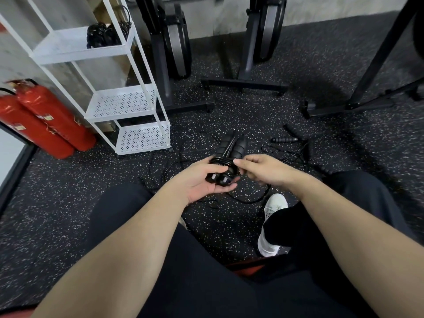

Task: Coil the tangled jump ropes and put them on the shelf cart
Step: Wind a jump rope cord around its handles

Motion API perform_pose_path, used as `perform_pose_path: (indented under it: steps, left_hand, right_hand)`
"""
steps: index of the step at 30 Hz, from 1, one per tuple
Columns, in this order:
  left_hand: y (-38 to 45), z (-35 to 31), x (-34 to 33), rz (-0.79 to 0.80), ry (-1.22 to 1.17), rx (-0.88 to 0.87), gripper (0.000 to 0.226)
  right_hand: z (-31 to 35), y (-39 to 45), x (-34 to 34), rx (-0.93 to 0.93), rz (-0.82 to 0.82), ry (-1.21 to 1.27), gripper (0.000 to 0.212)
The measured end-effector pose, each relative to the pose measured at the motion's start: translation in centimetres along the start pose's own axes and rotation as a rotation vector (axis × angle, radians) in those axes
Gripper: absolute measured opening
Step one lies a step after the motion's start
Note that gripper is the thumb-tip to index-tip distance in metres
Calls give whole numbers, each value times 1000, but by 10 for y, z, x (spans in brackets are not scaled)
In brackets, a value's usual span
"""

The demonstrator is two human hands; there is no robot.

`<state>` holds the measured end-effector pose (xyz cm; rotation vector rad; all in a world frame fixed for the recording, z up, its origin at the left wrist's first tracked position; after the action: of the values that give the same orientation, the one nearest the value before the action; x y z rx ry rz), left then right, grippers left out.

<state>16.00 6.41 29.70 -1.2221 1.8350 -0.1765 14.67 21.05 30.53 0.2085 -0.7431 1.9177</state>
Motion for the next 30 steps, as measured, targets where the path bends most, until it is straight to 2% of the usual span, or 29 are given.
perform_pose_path:
  steps: [4, 9, 11, 13, 16, 23, 27, 30]
  left_hand:
    - [-3, -3, -3, 29, -80, -27, 39]
    - [-9, -4, -12, 112, -149, -38, 41]
    - [-11, -3, -13, 108, -153, -31, 40]
    - [-11, 0, -14, 87, -126, -14, 42]
    - [-9, 6, -13, 2, -7, -4, 54]
    - [-9, 5, -8, -148, 55, -23, 32]
    - [-11, -3, -4, -165, 56, -40, 36]
    - [-14, -10, 1, -148, 29, -51, 27]
  right_hand:
    - [-4, -4, -3, 16, 34, 66, 48]
    - [7, -8, 4, 79, -22, 110, 46]
    - [8, -8, -1, 87, 23, 176, 45]
    - [7, -8, -5, 80, 56, 216, 44]
    - [5, -9, -7, 75, 70, 146, 45]
    - [1, -8, -3, 89, -59, 18, 62]
    - [6, -7, -2, 137, -55, 15, 56]
    - [10, -10, -3, 166, 29, 94, 45]
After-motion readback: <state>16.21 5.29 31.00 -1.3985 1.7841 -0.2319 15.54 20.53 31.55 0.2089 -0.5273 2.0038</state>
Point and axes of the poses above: each hand's wrist, its own y-axis towards the middle knuckle, its own x-axis out of the back of the hand, z = x × y, the point moved 8 cm from there along y, towards the middle knuckle, and after that the axes turned 8 degrees about -y, right-handed, at the moved point
